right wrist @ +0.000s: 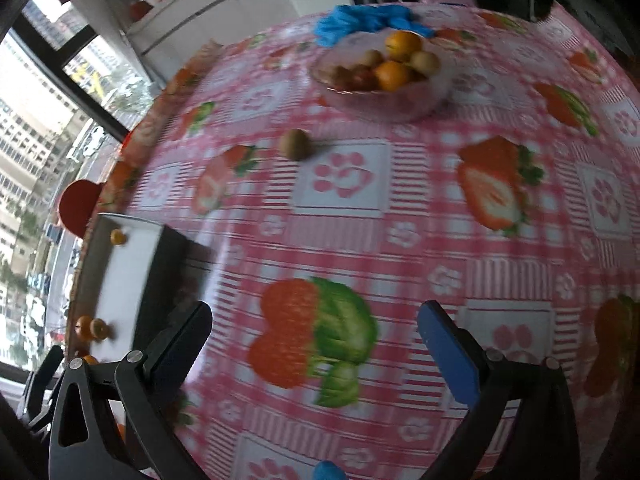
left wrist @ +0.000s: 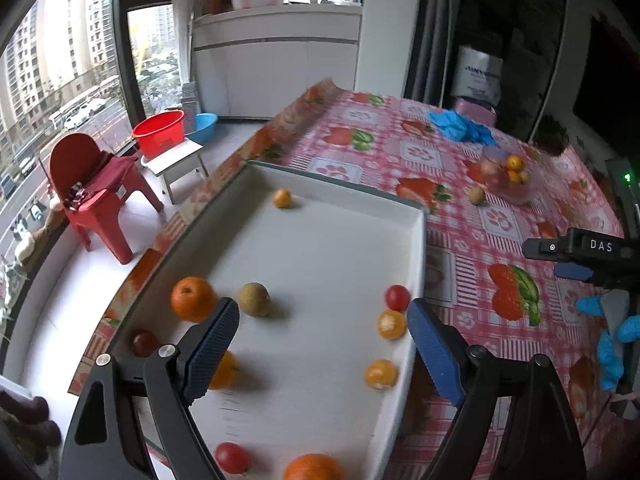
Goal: Organize fruits
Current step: 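Move both grippers back over the fruits on the tablecloth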
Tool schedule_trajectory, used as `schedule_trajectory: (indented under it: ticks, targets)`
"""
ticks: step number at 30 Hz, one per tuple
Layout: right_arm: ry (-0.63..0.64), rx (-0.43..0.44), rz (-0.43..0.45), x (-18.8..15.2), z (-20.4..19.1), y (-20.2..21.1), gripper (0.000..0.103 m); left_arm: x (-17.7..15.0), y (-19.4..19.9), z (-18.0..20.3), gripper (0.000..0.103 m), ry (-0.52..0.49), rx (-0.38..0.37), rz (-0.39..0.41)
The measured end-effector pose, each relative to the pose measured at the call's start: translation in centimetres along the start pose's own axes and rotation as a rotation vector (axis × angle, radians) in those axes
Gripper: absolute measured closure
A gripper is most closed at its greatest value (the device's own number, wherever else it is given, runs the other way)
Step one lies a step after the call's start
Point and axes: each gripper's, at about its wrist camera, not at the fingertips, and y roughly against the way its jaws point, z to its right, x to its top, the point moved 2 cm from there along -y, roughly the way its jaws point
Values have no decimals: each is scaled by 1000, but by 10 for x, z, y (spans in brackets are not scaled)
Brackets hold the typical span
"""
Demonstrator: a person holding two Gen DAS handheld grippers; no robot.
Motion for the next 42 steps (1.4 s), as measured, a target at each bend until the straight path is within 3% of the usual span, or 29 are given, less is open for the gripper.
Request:
schedule_trajectory:
  ticks: [13, 27, 34, 35, 37, 42]
  targets:
    - [11, 17, -9, -13, 16, 2, 0, -3, -3, 39, 16, -88, 36, -48]
    - [10, 18, 2, -20, 25, 15, 0, -4, 0, 51, 16, -104, 58, -64]
    - [255, 37, 40, -25, -55, 30, 0, -8, -1, 39, 16, -47, 61, -85]
    - [304, 43, 44, -27, -73, 31, 0, -8, -1, 35, 15, -42, 73, -85]
    - [394, 62, 45, -34, -106, 31, 0, -10, 0, 25, 0, -26, 111, -86]
    - [571, 58, 37, -53, -168, 24, 0, -16, 5, 0, 0, -3, 163, -89]
